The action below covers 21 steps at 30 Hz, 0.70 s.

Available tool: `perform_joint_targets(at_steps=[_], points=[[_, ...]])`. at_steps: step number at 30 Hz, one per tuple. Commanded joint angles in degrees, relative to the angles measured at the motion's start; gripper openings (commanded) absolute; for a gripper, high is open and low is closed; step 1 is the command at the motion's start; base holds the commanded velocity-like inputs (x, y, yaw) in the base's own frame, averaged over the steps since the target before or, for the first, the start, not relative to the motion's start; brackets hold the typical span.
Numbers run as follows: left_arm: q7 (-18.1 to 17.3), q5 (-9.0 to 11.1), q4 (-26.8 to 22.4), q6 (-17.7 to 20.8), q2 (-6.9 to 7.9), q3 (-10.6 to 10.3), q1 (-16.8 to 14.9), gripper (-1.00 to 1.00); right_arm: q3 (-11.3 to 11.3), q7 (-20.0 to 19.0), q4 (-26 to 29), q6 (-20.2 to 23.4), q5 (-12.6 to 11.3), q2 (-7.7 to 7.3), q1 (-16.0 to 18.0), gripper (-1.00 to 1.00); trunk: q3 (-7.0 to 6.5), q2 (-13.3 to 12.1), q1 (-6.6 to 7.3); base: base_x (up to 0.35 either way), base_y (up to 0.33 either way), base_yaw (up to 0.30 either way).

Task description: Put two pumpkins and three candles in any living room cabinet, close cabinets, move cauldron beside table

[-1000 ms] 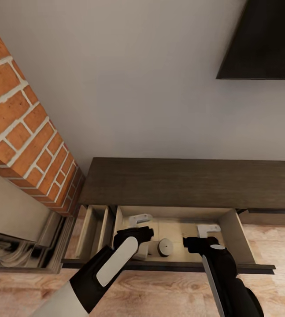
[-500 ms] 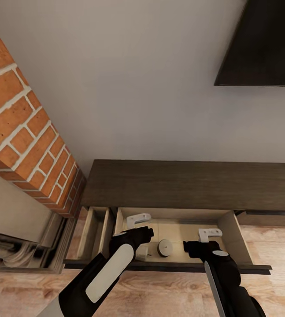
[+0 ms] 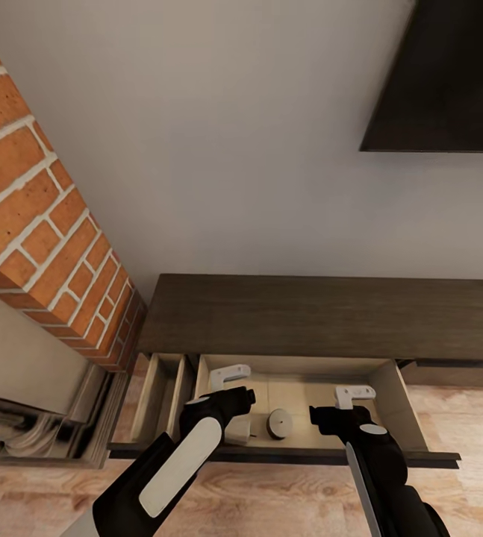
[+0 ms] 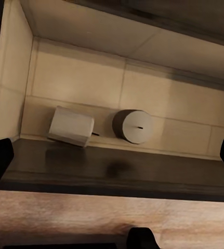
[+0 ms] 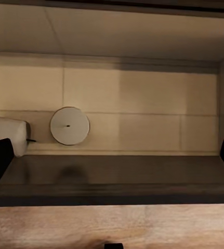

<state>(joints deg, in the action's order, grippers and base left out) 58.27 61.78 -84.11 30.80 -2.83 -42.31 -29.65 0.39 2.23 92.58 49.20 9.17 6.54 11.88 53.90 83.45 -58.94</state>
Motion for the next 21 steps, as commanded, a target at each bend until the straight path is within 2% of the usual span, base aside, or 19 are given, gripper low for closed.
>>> perform_joint_targets(at_steps=[1,16,21], points=[[0.43,0.29,-0.08,0.21,0.02,-0.04,-0.03,1.00,0.06,0.06,0.05,0.28,0.24,0.02,0.00,1.00,-0.06,0.02,0.00,0.000,0.000,0.000],[0.55,0.27,-0.22,0.10,0.24,-0.38,0.06,1.00,0.13,0.13,0.05,0.15,0.27,-0.02,-0.24,1.00,-1.47,0.02,0.00,-0.003,0.000,0.000],[0.54,0.26,-0.25,0.09,0.40,-0.29,0.05,1.00,0.13,0.14,0.05,0.11,0.30,-0.03,-0.27,1.00,-1.94,0.02,0.00,-0.149,-0.027,0.000]])
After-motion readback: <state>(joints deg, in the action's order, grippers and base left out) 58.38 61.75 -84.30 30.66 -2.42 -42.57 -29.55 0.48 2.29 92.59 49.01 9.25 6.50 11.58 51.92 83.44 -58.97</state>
